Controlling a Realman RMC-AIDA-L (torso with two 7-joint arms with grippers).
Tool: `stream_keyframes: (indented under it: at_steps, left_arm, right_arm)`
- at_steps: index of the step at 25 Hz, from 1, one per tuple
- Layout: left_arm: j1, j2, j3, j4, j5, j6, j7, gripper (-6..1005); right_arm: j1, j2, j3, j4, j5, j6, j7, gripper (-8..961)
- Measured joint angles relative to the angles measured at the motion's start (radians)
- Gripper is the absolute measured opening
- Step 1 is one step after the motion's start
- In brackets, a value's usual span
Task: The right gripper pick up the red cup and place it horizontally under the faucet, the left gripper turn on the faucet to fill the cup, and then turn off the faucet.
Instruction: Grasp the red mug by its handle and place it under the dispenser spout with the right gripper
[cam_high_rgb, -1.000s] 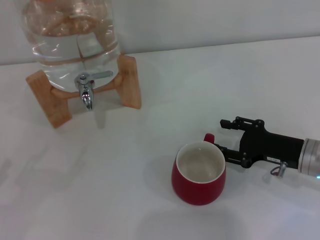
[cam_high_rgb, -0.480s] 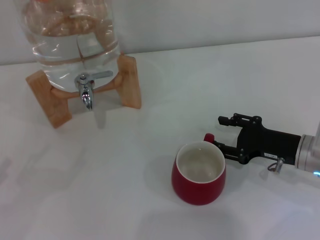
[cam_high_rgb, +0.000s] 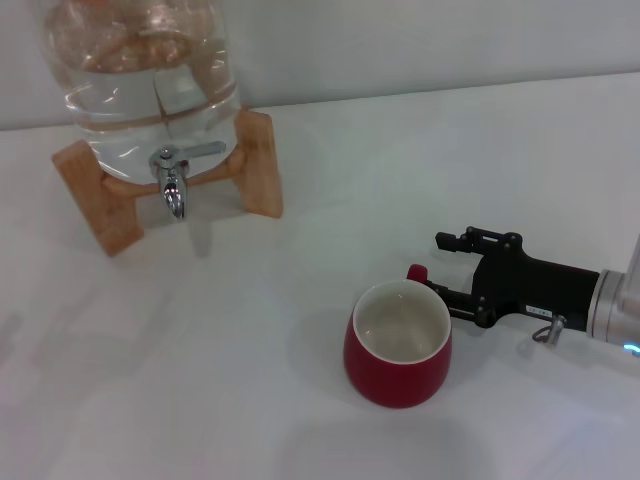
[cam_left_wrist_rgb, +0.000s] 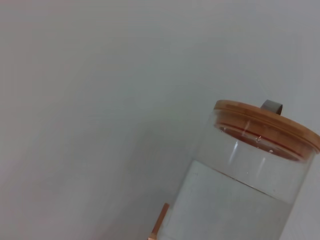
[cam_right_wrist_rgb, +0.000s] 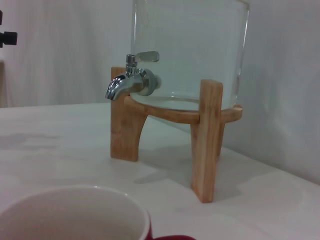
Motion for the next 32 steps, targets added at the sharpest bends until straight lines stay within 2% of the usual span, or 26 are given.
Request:
stream_keyframes:
  at_steps: [15, 24, 26, 32]
  left_arm:
    - [0.000, 0.001, 0.000, -0.012, -0.008, 0.001, -0.003, 805]
    - [0.000, 0.002, 0.000, -0.012, -0.011, 0.001, -0.003, 804]
    - [0.000, 0.002, 0.000, -0.012, -0.011, 0.001, -0.003, 804]
    - [0.001, 0.002, 0.000, -0.012, -0.011, 0.001, -0.004, 805]
  right_arm:
    - [0.000, 0.000, 0.000, -0.008, 0.011, 0.002, 0.004, 655]
    - [0.000, 0.000, -0.050, -0.008, 0.055, 0.004, -0.004, 653]
    - [0.001, 0.000, -0.051, -0.008, 0.055, 0.004, -0.005, 521]
    - [0.002, 0.000, -0.052, -0.007, 0.055, 0.006, -0.007, 398]
